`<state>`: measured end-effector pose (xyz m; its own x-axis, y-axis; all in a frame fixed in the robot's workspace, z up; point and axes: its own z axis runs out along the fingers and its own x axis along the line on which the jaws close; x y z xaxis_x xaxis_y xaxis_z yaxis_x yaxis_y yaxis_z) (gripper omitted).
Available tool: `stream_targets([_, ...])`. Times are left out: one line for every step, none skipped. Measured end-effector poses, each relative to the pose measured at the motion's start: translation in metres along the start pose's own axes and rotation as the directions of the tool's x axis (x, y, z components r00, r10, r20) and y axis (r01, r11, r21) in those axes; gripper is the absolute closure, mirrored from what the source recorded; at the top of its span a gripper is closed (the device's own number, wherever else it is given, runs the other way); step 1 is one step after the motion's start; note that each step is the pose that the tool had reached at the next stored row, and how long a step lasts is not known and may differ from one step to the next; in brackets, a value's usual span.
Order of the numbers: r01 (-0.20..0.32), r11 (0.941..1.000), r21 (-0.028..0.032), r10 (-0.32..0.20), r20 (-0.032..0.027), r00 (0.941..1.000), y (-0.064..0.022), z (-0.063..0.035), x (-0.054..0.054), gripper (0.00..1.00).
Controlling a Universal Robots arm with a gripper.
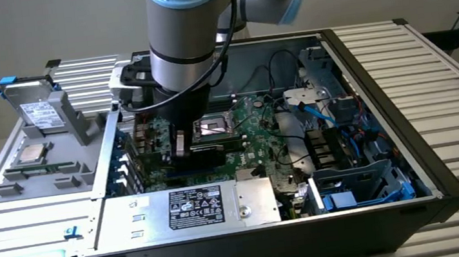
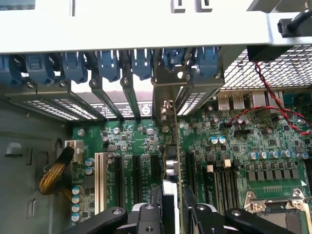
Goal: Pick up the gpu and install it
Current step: 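Pick up the gpu and move the gpu toward the slot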
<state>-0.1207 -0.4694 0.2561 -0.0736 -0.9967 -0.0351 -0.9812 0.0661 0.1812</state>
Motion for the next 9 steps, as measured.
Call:
stream_targets([0.000, 1.0000, 0.0000, 0.000, 0.0000, 1.0000, 0.0001, -0.0005, 0.0000, 0.72])
stream_targets([0.000, 1.0000, 0.0000, 0.000, 0.0001, 1.0000, 0.0001, -0.0004, 0.0000, 0.72])
stream_targets([0.000, 1.0000, 0.0001, 0.000, 0.0001, 1.0000, 0.0001, -0.0004, 0.0000, 0.72])
stream_targets([0.000, 1.0000, 0.0000, 0.000, 0.0001, 1.0000, 0.0001, -0.0004, 0.0000, 0.72])
stream_targets([0.000, 1.0000, 0.0000, 0.000, 0.0000, 1.0000, 0.0001, -0.0005, -0.0001, 0.72])
stream_targets([0.000, 1.0000, -0.0001, 0.000, -0.0002, 1.0000, 0.0001, -0.0006, -0.0006, 0.72])
stream_targets([0.000, 1.0000, -0.0001, 0.000, -0.0003, 1.0000, 0.0002, -0.0005, -0.0012, 0.72])
stream_targets([0.000, 1.0000, -0.0001, 0.000, -0.0002, 1.0000, 0.0002, -0.0005, -0.0018, 0.72])
stream_targets([0.000, 1.0000, -0.0001, 0.000, -0.0002, 1.0000, 0.0003, -0.0004, -0.0026, 0.72])
